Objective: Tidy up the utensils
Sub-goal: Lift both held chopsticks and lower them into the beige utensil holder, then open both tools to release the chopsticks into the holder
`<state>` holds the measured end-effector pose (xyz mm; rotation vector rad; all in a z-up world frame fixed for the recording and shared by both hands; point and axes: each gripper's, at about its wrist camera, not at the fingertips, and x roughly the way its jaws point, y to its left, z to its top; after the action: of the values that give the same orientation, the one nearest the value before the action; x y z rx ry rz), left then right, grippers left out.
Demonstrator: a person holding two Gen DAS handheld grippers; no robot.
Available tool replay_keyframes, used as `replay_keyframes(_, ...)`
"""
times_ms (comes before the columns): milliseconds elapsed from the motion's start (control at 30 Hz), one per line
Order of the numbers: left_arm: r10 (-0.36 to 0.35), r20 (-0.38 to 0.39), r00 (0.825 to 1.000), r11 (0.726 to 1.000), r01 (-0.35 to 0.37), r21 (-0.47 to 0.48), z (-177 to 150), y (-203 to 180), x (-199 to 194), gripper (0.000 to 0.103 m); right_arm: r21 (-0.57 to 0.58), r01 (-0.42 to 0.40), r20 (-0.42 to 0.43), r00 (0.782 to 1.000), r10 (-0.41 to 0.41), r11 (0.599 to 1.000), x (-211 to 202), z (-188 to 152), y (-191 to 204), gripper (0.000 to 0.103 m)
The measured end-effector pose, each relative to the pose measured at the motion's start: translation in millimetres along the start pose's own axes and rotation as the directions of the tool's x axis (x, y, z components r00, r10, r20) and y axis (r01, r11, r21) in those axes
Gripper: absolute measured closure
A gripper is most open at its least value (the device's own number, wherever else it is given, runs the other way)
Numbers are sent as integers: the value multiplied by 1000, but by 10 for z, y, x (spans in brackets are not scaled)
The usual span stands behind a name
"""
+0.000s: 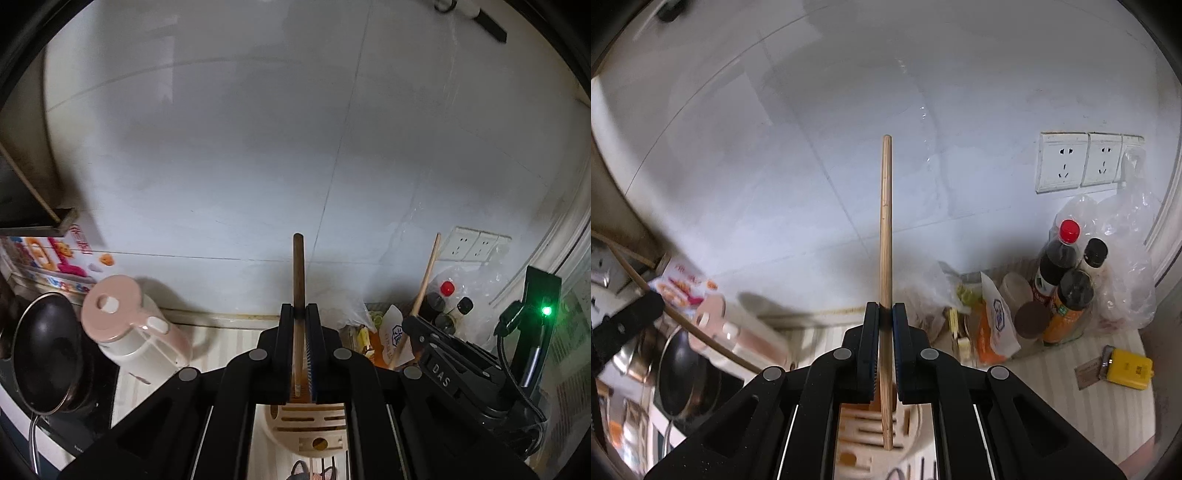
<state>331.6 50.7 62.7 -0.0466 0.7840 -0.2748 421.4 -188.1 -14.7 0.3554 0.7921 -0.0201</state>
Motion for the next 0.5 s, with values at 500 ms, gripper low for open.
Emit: replay_keyframes(500,-34,-180,983,999,31,-23,-276,60,726,99,-26,9,29,1000,-8,1000,529,-199,31,96)
